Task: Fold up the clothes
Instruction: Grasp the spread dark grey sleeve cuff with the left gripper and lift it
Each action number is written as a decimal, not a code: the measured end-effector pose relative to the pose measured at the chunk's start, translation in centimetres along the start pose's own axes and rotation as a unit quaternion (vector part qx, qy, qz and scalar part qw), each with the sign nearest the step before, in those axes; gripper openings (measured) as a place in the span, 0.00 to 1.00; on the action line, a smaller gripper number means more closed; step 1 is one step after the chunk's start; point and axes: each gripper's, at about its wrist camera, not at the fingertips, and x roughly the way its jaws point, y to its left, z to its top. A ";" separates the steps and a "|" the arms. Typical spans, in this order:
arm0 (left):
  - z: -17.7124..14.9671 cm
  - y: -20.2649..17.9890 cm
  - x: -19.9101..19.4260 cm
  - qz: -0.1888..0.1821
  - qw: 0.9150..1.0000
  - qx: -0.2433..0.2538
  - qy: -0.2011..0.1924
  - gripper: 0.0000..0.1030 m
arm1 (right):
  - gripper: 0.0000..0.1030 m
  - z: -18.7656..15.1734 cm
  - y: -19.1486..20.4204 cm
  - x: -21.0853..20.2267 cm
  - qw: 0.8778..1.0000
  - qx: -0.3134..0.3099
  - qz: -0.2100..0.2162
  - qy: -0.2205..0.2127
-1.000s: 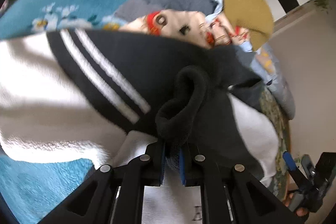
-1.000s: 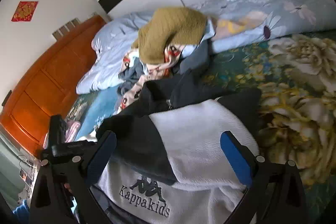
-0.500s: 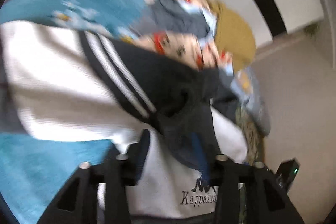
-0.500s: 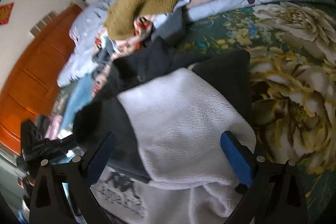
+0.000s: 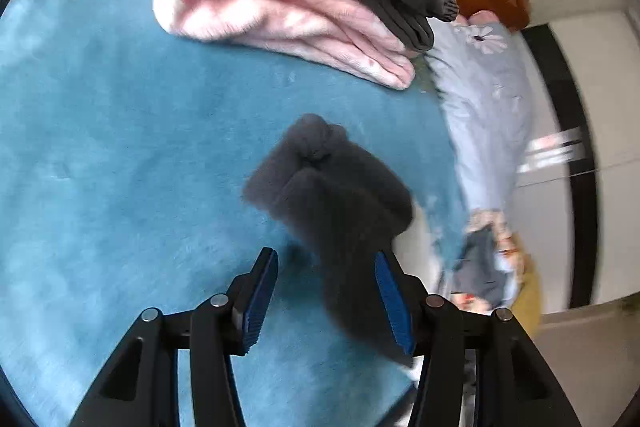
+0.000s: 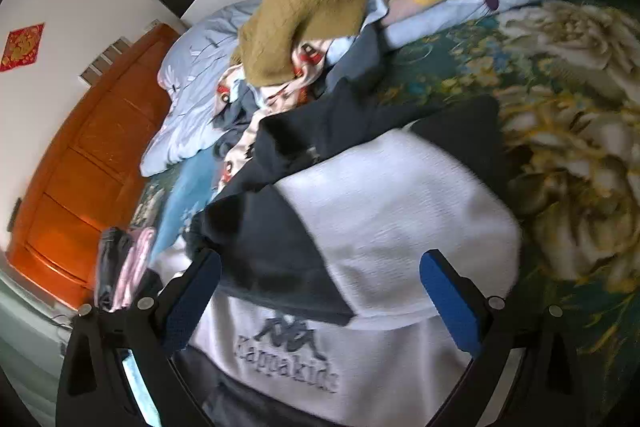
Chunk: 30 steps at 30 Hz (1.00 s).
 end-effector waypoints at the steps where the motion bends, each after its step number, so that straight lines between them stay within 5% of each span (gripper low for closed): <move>1: 0.2 0.4 0.4 -0.024 1.000 -0.015 0.003 0.54 | 0.97 0.0 0.3 0.1 1.000 -0.001 0.005 0.002; 6: 0.8 1.0 2.3 -0.038 0.998 -0.048 0.001 0.52 | 0.97 -0.3 1.1 0.1 1.000 -0.010 0.007 0.009; 8: 0.9 1.0 2.6 -0.034 0.999 -0.040 -0.001 0.38 | 0.97 -0.4 1.1 0.0 1.000 -0.004 0.012 0.014; 11: 1.4 -0.4 2.9 0.015 1.000 0.014 -0.001 0.13 | 0.97 -0.7 0.9 0.1 0.999 0.004 0.027 0.022; 17: -0.1 -8.0 0.3 0.031 0.988 0.147 -0.035 0.11 | 0.97 -1.1 0.4 -0.9 0.999 0.016 0.046 0.022; 22: -5.7 -19.6 -2.8 -0.063 0.956 0.283 -0.038 0.11 | 0.97 -0.9 -0.4 -2.8 0.998 0.024 0.055 0.005; 27: -12.4 -28.1 -2.9 -0.158 0.917 0.364 0.036 0.11 | 0.97 -1.0 -1.8 -5.1 0.997 0.042 0.064 -0.014; 30: -16.8 -30.7 -1.3 -0.189 0.901 0.381 0.082 0.11 | 0.97 -1.3 -3.0 -6.6 0.996 0.055 0.067 -0.026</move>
